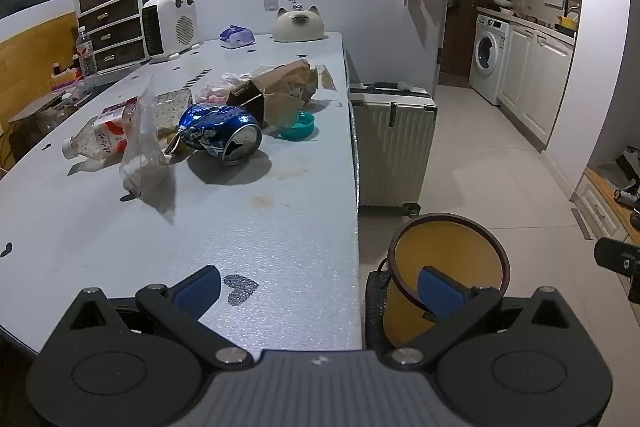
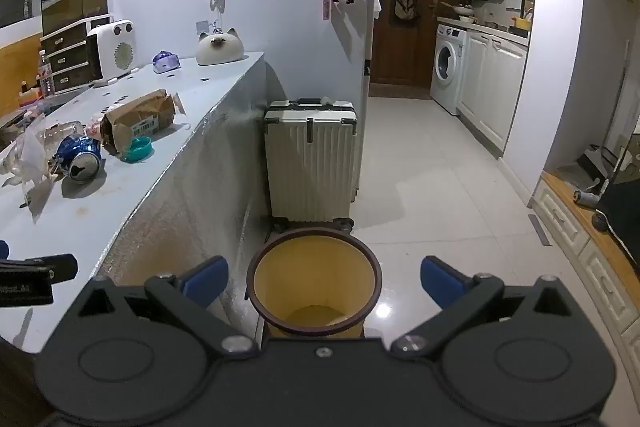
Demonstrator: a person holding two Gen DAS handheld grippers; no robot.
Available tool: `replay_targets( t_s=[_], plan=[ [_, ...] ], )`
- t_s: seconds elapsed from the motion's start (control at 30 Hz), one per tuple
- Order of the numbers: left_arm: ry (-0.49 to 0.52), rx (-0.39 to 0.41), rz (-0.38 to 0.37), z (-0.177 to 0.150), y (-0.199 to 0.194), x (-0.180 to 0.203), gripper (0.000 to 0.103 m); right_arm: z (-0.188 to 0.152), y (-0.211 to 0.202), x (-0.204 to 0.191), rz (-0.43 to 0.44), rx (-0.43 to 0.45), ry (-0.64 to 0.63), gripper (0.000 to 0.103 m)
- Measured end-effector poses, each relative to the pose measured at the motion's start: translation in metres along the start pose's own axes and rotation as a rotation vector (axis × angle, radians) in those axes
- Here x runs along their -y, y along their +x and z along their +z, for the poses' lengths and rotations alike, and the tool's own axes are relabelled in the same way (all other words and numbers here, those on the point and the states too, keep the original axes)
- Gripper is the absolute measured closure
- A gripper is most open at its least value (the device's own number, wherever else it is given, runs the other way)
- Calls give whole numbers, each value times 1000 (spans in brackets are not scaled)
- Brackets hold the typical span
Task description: Collect trash
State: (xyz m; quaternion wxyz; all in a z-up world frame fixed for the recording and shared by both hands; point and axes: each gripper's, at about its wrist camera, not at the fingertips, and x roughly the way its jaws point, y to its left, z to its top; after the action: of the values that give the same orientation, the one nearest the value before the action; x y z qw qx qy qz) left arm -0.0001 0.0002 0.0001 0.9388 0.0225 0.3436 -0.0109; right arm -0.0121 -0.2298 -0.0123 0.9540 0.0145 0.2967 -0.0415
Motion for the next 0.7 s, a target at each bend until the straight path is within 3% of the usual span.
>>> replay_targets(
  t_s=[0.7],
  plan=[
    [-2, -2, -7, 2, -1, 6, 0, -2, 2, 1, -4, -13, -3, 0]
  ],
)
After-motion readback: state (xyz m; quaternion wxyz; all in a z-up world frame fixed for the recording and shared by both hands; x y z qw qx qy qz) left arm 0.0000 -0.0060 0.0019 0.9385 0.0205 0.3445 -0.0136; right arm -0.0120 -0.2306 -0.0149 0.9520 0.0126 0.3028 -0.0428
